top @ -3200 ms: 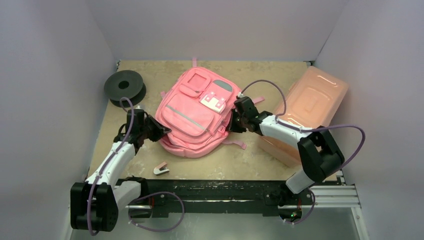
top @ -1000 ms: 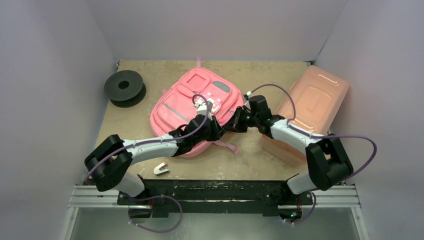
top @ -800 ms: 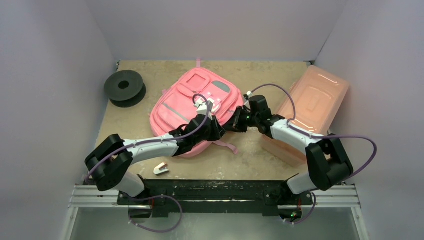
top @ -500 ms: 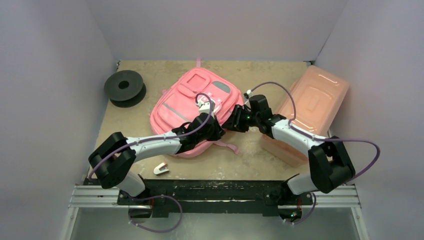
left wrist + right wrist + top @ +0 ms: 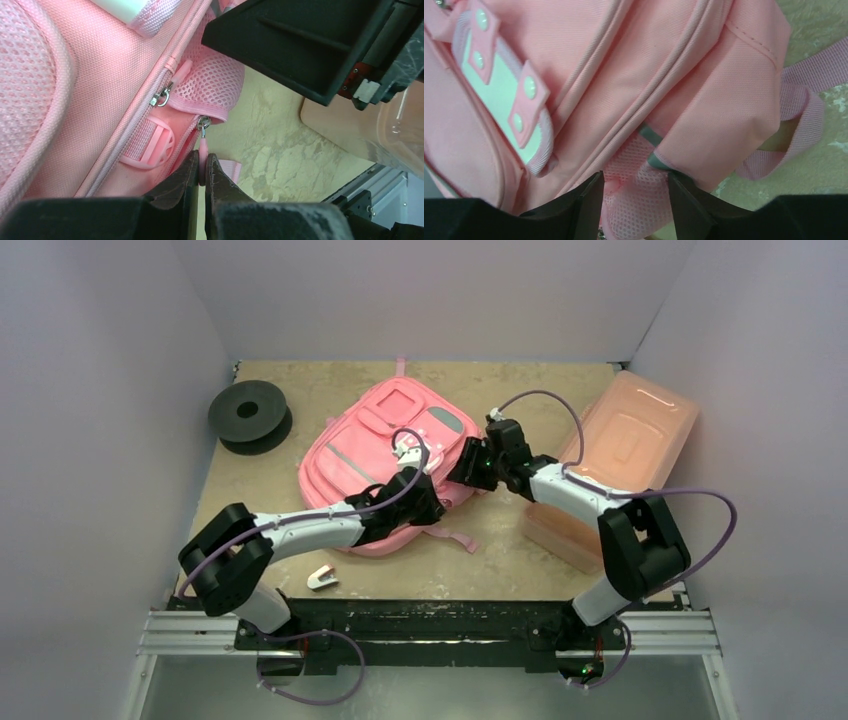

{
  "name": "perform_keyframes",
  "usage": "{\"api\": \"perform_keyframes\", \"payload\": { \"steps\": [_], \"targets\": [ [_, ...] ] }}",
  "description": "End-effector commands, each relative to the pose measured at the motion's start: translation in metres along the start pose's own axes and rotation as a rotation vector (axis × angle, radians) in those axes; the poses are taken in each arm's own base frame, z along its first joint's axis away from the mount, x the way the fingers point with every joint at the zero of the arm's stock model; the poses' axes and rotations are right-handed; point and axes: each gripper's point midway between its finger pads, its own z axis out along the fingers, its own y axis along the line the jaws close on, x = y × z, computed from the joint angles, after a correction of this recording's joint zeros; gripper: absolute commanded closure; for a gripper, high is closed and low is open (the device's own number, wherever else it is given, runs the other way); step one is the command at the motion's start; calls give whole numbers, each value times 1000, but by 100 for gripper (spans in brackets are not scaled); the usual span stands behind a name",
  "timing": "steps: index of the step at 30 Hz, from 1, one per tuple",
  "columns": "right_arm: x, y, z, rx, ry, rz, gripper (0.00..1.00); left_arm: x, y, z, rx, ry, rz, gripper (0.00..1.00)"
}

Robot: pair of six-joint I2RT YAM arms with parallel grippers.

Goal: Pack the student bag
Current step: Zip the student bag at the center of the board.

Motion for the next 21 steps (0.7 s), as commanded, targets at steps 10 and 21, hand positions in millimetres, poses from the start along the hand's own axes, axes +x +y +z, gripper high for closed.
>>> {"api": "perform_keyframes", "payload": {
  "steps": [10, 21],
  "targets": [
    [-71, -46, 57, 306, -247, 44, 74, 12, 50, -20, -322, 91, -27, 100],
    [-147, -38, 56, 457, -301, -256, 46, 19, 66, -70, -214, 67, 81, 100]
  ]
}}
